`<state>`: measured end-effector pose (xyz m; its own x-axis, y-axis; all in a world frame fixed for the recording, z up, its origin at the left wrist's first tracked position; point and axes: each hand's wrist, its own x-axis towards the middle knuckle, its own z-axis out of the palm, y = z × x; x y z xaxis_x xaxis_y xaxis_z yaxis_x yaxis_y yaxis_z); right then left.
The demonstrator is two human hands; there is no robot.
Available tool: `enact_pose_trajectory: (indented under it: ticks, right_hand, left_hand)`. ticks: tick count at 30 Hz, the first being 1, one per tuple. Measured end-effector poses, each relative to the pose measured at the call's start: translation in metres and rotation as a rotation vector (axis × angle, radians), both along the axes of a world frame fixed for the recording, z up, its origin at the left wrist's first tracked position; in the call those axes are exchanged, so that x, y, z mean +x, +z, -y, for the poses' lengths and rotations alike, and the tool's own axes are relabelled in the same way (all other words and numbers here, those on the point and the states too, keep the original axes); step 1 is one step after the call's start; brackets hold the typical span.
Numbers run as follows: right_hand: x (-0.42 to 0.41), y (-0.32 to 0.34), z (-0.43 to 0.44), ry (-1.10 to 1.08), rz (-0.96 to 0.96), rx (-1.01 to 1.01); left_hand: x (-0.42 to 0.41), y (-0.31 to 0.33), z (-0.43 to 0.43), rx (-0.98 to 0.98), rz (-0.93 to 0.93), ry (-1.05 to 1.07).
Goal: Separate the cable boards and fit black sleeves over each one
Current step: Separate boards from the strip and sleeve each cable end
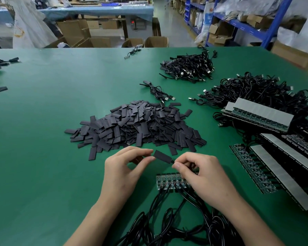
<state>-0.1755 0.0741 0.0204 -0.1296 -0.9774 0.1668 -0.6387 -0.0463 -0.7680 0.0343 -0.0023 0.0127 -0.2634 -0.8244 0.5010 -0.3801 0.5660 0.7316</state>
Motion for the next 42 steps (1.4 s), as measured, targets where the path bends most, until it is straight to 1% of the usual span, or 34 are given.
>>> enact_pose_trajectory:
  ticks: [10,19,21,23,25,27,29,31,33,36,40,42]
  right_hand:
    - [0.003,-0.002,0.0,-0.01,-0.036,-0.021]
    - [0.004,-0.002,0.0,-0.021,-0.037,-0.016]
    - [0.004,-0.001,0.0,-0.018,-0.033,-0.014]
    - [0.005,0.0,0.0,-0.017,-0.042,-0.016]
    - [0.005,0.001,-0.001,-0.016,-0.057,-0.017]
    - [0.005,0.001,-0.001,-0.009,-0.066,-0.013]
    - [0.004,0.002,-0.001,0.005,-0.06,-0.007]
    - [0.001,0.004,-0.001,0.019,-0.077,0.001]
    - [-0.004,0.006,-0.002,0.037,-0.133,0.004]
    - [-0.015,0.008,-0.003,0.092,-0.195,0.067]
    - [-0.022,0.008,-0.001,0.142,-0.2,0.08]
    - [-0.02,0.008,-0.001,0.141,-0.179,0.065]
  left_hand:
    - [-0.003,-0.005,-0.001,-0.09,0.041,-0.04]
    - [-0.002,-0.005,0.0,-0.125,0.074,-0.064]
    - [-0.004,-0.002,-0.002,-0.037,0.035,-0.04]
    - [-0.006,0.0,-0.005,0.183,-0.085,-0.045]
    - [-0.008,0.001,-0.006,0.41,-0.215,-0.106]
    - [-0.01,0.0,-0.006,0.534,-0.328,-0.166]
    - [-0.011,0.001,-0.006,0.618,-0.453,-0.204]
    - [-0.011,0.001,-0.005,0.66,-0.518,-0.225]
    - [-0.008,0.002,-0.004,0.67,-0.541,-0.227]
    - [-0.005,0.002,-0.002,0.685,-0.603,-0.202]
    - [-0.003,0.002,0.002,0.726,-0.732,-0.189]
    - [-0.003,0.002,0.002,0.703,-0.719,-0.186]
